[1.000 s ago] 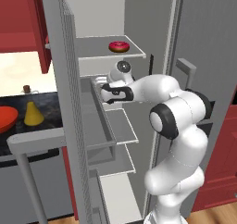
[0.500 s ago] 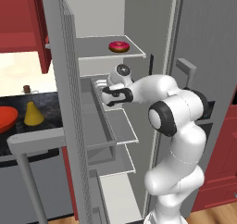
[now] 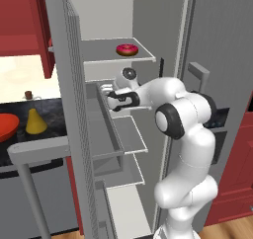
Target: Retrieve the bottle and the shaker from the cabinet and place them next to the mixing bowl on the counter. Then add garlic from the fridge to the mixing bowl.
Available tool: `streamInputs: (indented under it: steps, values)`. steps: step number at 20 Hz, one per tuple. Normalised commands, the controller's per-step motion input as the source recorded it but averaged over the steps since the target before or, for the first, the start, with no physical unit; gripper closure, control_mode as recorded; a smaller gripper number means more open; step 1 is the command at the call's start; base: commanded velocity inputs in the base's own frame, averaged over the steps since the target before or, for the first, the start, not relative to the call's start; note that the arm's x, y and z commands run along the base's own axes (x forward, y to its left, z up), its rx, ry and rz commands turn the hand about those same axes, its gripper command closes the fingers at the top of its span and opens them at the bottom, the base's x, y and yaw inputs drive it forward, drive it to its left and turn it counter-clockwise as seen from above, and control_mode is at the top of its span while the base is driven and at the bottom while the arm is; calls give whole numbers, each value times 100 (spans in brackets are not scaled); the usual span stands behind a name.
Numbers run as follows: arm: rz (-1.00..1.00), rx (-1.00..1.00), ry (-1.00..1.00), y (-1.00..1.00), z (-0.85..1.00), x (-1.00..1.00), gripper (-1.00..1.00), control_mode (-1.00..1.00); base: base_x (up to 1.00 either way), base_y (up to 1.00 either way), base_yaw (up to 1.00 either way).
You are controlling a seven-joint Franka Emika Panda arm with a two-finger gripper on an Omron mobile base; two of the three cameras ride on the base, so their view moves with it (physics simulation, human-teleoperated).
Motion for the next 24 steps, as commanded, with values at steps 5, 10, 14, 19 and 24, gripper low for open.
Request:
streamInputs:
  steps: [5,10,14,19,24]
  values:
    - [0,0,4,4,-5,11,-100,-100,0,0,0]
    - [0,0,2,4,-18,13,-100,-100,0,0,0]
    - [0,0,1,4,-13,18,-100,-100,0,0,0]
    - [0,0,2,5,-10,17,-100,-100,0,0,0]
    - [0,0,2,2,-14,15,-100,-100,0,0,0]
